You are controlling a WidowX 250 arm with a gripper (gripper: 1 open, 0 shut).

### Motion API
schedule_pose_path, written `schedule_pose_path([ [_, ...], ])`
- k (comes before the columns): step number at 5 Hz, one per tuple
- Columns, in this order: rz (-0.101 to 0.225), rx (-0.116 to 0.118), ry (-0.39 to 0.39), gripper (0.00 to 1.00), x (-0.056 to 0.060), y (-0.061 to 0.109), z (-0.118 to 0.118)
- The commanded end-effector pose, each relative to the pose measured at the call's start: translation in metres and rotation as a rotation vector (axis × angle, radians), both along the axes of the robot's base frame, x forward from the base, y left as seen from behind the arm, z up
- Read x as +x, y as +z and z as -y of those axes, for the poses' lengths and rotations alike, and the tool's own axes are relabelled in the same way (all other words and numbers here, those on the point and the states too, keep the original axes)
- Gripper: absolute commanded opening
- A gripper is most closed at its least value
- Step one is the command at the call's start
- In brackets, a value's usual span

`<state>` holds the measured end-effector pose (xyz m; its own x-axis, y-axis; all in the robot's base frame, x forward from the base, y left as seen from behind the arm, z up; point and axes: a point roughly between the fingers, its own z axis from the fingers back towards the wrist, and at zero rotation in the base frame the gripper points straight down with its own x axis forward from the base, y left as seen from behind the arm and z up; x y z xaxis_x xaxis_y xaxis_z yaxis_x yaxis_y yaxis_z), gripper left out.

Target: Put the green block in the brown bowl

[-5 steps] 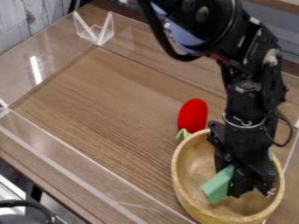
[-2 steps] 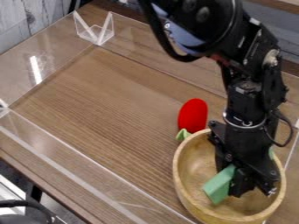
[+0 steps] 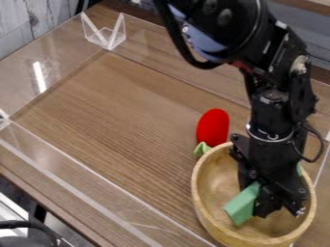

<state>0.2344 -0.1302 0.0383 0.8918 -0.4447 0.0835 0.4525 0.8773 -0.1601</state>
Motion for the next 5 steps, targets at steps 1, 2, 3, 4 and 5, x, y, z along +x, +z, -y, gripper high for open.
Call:
schedule_pose_path([
  [1,0.037,-0.020,0.002,0.00,0.0070,0.0091,0.0047],
  [2,0.038,-0.021,0.004,0.00,0.0078,0.0092,0.0046],
  [3,0.040,-0.023,0.007,0.00,0.0086,0.0099,0.0043],
  [4,0.041,-0.025,0.009,0.00,0.0094,0.0105,0.0040],
  [5,0.041,-0.027,0.012,0.00,0.0101,0.0108,0.0037],
])
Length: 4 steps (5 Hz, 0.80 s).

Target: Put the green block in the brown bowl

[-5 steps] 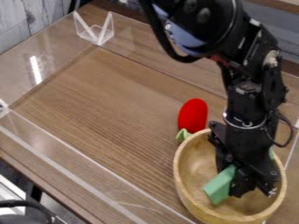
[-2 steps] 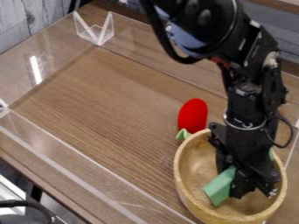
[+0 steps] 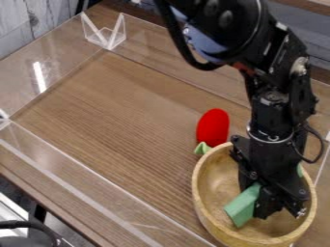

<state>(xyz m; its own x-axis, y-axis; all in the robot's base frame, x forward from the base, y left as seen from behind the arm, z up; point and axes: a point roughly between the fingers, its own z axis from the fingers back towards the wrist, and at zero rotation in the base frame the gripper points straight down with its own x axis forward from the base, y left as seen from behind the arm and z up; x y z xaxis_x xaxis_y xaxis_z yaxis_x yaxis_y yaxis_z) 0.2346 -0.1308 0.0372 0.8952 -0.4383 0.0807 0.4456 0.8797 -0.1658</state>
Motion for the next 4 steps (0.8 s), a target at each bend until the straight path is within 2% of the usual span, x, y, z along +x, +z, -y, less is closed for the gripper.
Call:
schedule_pose_path([
  [1,0.047,-0.025,0.008,0.00,0.0106,0.0124,0.0028],
  [4,0.046,-0.029,0.016,0.00,0.0128,0.0120,0.0018],
])
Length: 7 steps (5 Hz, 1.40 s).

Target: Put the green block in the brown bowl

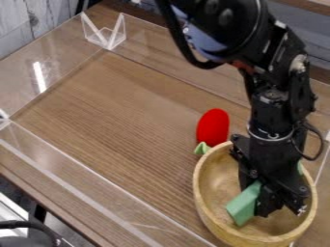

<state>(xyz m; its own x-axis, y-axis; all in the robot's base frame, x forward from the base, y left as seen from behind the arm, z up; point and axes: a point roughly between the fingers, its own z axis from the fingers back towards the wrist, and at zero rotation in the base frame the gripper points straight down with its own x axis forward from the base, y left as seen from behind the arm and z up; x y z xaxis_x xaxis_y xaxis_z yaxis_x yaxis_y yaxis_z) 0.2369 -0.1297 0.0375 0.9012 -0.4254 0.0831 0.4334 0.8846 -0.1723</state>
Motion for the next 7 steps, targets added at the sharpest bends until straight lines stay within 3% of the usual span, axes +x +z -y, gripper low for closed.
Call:
schedule_pose_path([
  [1,0.046,-0.025,0.005,0.00,0.0113,0.0145,0.0020],
  [7,0.027,-0.028,0.014,0.00,0.0155,0.0109,0.0008],
])
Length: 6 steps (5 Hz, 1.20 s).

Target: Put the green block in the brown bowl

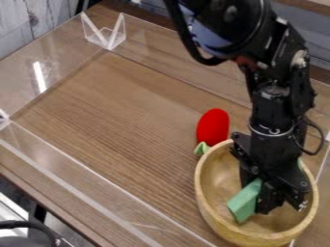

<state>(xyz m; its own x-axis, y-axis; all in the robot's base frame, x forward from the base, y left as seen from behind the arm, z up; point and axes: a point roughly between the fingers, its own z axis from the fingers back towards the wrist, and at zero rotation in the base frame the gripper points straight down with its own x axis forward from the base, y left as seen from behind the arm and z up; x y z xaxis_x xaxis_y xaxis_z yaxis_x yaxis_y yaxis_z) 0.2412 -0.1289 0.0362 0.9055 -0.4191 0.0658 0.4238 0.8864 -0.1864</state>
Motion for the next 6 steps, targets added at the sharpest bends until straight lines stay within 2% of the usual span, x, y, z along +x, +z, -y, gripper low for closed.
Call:
schedule_pose_path([
  [1,0.044,-0.023,0.008,0.00,0.0116,0.0118,0.0012],
  [6,0.022,-0.025,0.010,0.00,0.0135,0.0098,-0.0002],
])
